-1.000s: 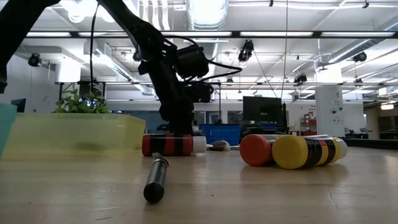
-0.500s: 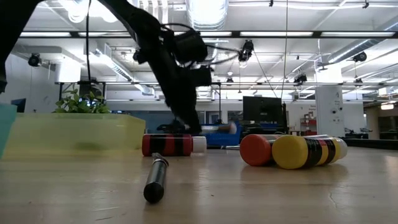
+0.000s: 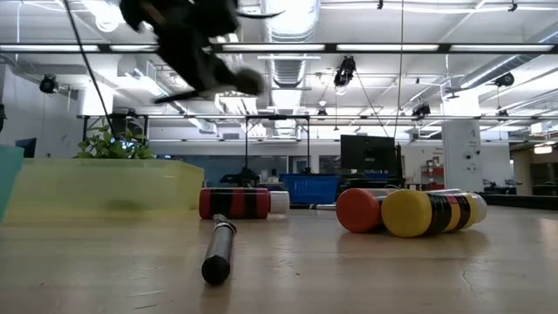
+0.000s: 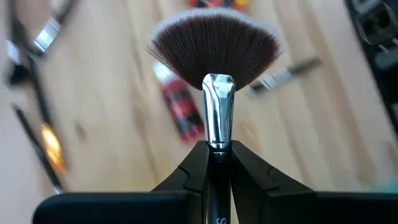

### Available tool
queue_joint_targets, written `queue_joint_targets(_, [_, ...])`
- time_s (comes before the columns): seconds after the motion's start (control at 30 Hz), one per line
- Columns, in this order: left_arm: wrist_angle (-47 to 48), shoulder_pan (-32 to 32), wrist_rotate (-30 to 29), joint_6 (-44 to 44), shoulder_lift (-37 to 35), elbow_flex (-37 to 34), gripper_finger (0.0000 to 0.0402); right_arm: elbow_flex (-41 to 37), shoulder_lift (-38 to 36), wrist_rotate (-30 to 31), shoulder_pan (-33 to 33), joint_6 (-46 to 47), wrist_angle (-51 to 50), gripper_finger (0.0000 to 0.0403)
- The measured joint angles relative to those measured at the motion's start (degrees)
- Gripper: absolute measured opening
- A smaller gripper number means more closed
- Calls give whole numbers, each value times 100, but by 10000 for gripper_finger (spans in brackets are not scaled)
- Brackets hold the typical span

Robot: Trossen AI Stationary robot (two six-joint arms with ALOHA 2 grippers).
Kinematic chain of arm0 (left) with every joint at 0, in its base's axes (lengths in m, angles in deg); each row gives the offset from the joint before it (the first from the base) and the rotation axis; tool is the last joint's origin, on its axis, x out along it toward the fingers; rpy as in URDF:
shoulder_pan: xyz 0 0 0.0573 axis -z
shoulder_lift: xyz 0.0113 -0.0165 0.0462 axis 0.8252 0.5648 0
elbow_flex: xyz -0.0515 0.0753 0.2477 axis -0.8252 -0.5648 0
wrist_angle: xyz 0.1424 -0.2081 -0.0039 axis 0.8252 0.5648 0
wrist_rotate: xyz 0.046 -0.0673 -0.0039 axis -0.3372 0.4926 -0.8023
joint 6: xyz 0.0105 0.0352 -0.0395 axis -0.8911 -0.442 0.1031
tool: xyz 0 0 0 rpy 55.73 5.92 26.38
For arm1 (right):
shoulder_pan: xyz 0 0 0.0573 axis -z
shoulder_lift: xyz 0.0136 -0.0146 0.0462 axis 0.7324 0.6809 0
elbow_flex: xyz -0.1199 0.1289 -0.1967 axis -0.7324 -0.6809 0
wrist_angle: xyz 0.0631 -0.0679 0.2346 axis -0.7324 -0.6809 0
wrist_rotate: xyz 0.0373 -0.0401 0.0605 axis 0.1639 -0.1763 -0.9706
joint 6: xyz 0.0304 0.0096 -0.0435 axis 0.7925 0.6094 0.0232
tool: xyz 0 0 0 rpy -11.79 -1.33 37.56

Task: Pick & Place Paint Supplies
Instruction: Put the highlighter brush into the blue bin

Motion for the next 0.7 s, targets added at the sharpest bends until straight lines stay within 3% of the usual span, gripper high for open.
queue_joint_targets(0.17, [374, 781, -14, 830, -1150, -755, 46, 0, 0, 2, 0, 18, 5, 171])
queue_joint_targets(0.37, [222, 2363, -133, 2307, -2422, -1822, 46, 0, 0, 2, 0, 76, 14, 171])
queue_joint_targets(0.53, [-92, 4039, -568, 4260, -3055, -2556, 46, 0, 0, 2, 0, 169, 16, 171])
queue_joint_targets(0.7, [-568, 5435, -1261, 5651, -3207, -3135, 47, 0, 0, 2, 2, 222, 21, 171])
